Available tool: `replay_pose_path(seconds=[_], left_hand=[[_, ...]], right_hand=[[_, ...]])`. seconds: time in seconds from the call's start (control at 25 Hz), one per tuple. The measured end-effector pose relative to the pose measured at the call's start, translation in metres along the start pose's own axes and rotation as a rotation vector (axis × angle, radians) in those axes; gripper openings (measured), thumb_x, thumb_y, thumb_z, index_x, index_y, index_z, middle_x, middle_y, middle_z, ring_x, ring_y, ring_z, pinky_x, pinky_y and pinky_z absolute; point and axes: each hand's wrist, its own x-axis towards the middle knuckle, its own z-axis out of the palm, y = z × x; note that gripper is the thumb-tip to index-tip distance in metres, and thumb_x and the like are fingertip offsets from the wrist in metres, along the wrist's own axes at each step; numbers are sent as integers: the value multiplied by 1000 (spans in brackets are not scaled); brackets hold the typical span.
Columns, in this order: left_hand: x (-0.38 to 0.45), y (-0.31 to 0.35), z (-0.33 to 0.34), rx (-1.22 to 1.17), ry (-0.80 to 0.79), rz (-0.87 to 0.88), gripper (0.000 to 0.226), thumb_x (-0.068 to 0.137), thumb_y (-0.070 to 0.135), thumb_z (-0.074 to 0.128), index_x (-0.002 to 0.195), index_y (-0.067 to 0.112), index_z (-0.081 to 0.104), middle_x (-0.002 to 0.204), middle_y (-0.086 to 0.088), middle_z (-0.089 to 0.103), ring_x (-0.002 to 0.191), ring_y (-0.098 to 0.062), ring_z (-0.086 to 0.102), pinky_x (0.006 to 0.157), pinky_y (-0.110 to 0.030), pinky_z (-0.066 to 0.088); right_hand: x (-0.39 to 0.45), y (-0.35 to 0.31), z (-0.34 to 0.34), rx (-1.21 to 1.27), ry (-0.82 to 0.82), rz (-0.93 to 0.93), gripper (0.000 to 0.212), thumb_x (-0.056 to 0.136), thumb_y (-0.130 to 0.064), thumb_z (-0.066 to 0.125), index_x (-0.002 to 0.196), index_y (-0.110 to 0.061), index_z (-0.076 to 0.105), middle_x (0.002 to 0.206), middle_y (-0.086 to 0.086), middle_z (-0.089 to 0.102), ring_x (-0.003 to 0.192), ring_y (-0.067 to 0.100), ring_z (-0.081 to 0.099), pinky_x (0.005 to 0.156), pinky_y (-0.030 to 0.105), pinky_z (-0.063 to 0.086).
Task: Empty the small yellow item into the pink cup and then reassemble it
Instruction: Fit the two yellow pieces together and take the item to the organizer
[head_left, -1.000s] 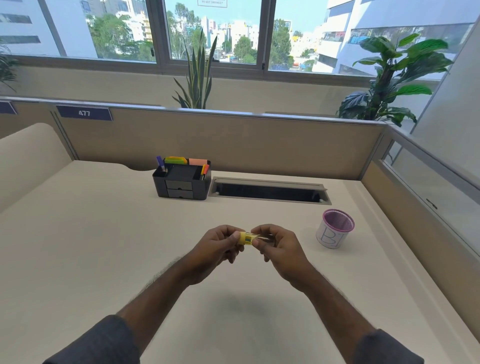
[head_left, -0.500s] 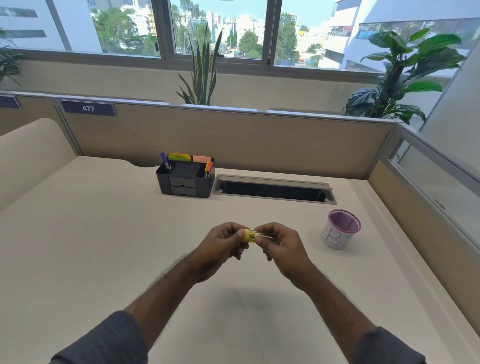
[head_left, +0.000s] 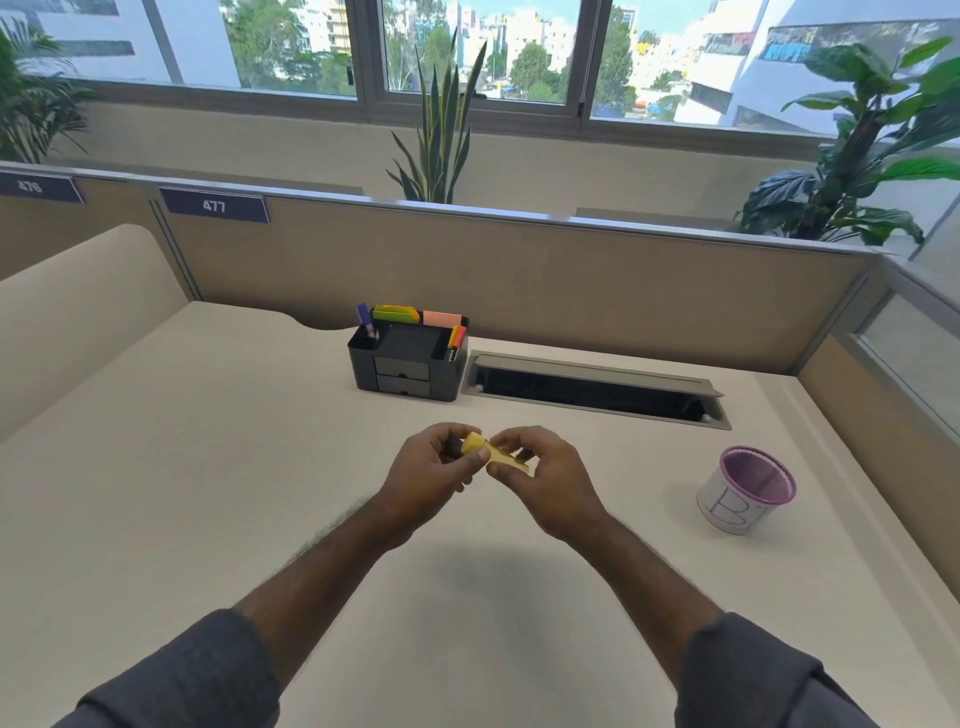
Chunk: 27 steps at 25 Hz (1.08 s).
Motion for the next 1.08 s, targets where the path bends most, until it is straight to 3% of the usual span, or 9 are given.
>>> replay_pose_path(seconds=[0.2, 0.32, 0.52, 0.64, 0.72, 0.84, 0.96, 1.08], left_hand=[[43, 5, -47, 60, 103, 60, 21, 84, 21, 76, 104, 19, 72, 86, -4, 75, 79, -21, 70, 67, -28, 60], [73, 9, -75, 133, 128, 132, 23, 82, 22, 78, 105, 19, 73, 88, -5, 75, 82, -23, 70, 72, -34, 61], [125, 13, -117, 157, 140, 207, 28, 80, 19, 80, 108, 20, 72, 87, -4, 75, 83, -20, 73, 74, -34, 64], [161, 9, -153, 84, 121, 240, 29, 79, 8, 79, 100, 28, 75, 81, 3, 76, 76, -11, 73, 74, -27, 62], [186, 2, -175, 122, 155, 255, 34, 79, -1, 75, 96, 28, 75, 78, 6, 74, 70, -6, 69, 72, -23, 60], [218, -12, -200, 198, 208, 279, 30, 77, 1, 78, 99, 21, 76, 80, 3, 76, 73, -10, 71, 73, -24, 58], [237, -33, -210, 246, 252, 270, 28, 74, 1, 80, 97, 18, 77, 82, -1, 77, 75, -13, 73, 73, -25, 59], [246, -57, -206, 313, 274, 223, 29, 73, -2, 77, 99, 12, 79, 83, 0, 77, 70, -7, 71, 75, -26, 61]], right_hand=[[52, -16, 34, -48, -11, -81, 33, 85, -15, 75, 116, -21, 66, 100, -7, 65, 82, 2, 58, 64, 9, 42], [86, -26, 54, -55, -34, -146, 45, 85, -12, 74, 123, -29, 59, 97, -15, 61, 84, -1, 58, 65, 8, 42], [148, -44, 88, 17, 2, -205, 51, 89, -13, 68, 134, -25, 49, 96, -15, 59, 84, 0, 62, 66, 12, 53], [191, -55, 111, 62, 30, -235, 47, 89, -8, 66, 132, -22, 53, 90, -13, 63, 84, 7, 68, 73, 23, 59], [220, -61, 125, 69, 16, -215, 49, 89, -1, 64, 135, -17, 55, 98, 0, 70, 92, 16, 69, 85, 33, 59], [256, -64, 150, 10, 4, -189, 48, 90, 5, 56, 135, -12, 56, 115, 12, 67, 105, 22, 64, 95, 35, 54], [278, -57, 172, -4, 1, -151, 45, 89, 8, 56, 128, -11, 63, 116, 11, 67, 107, 22, 64, 96, 38, 54], [285, -37, 192, -73, -31, -79, 40, 89, -1, 63, 126, -17, 65, 117, 6, 71, 107, 22, 66, 93, 41, 56]])
